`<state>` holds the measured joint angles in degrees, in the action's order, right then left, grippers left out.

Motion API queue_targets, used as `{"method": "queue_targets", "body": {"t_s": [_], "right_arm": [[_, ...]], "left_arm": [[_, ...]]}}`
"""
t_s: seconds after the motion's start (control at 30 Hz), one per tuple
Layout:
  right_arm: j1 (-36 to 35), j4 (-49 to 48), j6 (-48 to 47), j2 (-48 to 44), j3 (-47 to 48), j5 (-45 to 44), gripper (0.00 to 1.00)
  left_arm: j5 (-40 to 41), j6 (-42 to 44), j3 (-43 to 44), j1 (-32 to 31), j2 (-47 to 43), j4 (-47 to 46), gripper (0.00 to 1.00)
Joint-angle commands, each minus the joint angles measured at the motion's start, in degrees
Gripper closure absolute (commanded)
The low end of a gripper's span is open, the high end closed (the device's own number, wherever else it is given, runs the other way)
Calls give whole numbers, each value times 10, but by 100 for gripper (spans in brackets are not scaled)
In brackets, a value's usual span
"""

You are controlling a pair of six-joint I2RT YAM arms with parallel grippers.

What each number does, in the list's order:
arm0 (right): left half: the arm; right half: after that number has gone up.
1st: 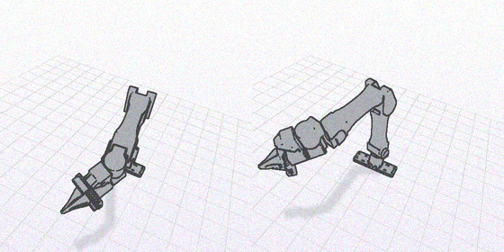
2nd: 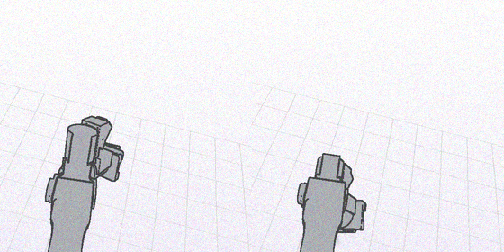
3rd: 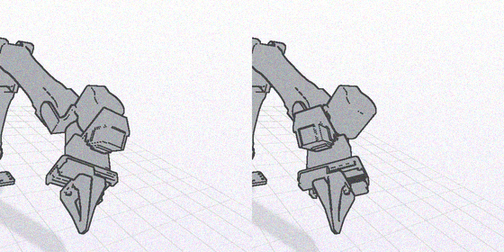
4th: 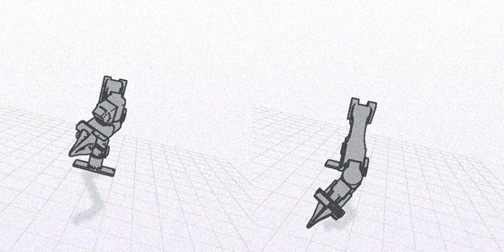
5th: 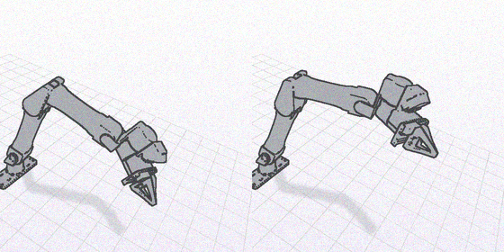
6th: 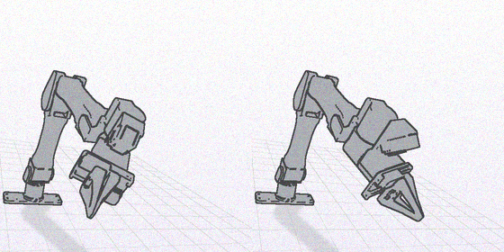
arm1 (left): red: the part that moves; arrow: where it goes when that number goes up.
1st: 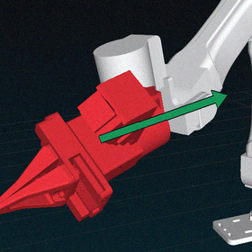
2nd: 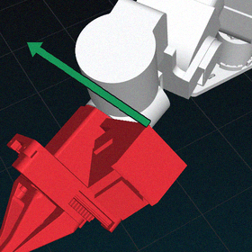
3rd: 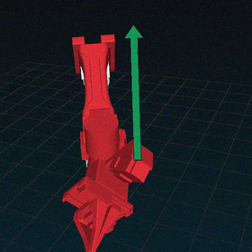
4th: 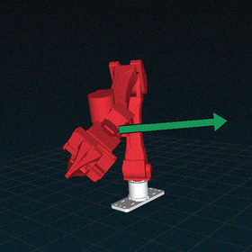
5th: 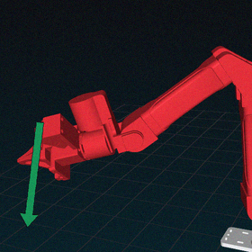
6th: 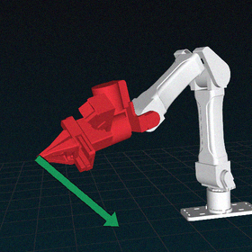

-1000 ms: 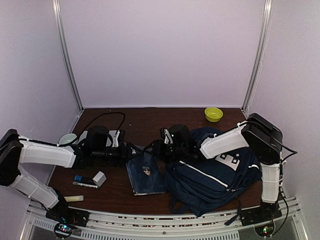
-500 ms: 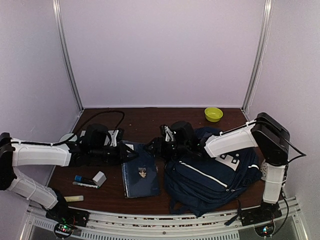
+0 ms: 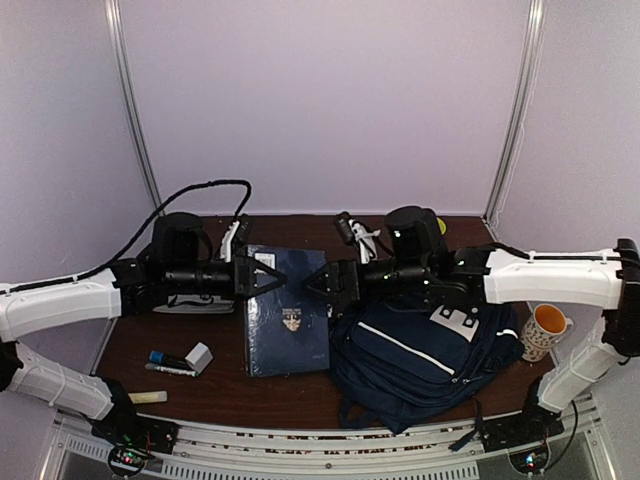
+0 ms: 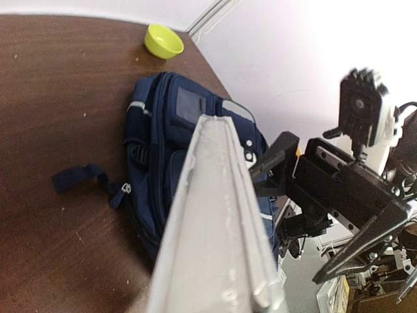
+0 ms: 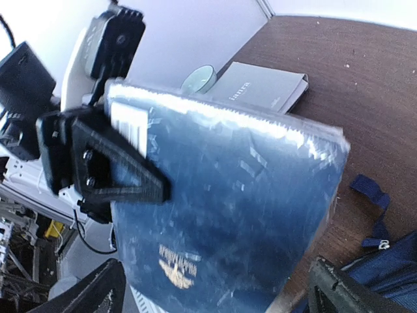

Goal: Pack the student bag
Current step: Pick up the book at the center of the board.

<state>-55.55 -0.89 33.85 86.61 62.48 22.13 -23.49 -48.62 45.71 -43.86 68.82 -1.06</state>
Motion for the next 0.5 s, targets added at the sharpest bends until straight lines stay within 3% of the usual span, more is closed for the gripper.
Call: {"method": "queue_targets", "body": {"t_s": [0.0, 0.23, 0.47], "right_arm": [[-5, 91, -114, -88, -41, -24, 2], [4, 77, -121, -215, -118, -3, 0], [6, 14, -89, -223, -129, 50, 1]], "left_arm": [[-47, 50, 68, 4, -23, -38, 100], [-137, 63, 119, 4, -12, -61, 100], [-214, 48, 159, 2, 6, -102, 100]]}}
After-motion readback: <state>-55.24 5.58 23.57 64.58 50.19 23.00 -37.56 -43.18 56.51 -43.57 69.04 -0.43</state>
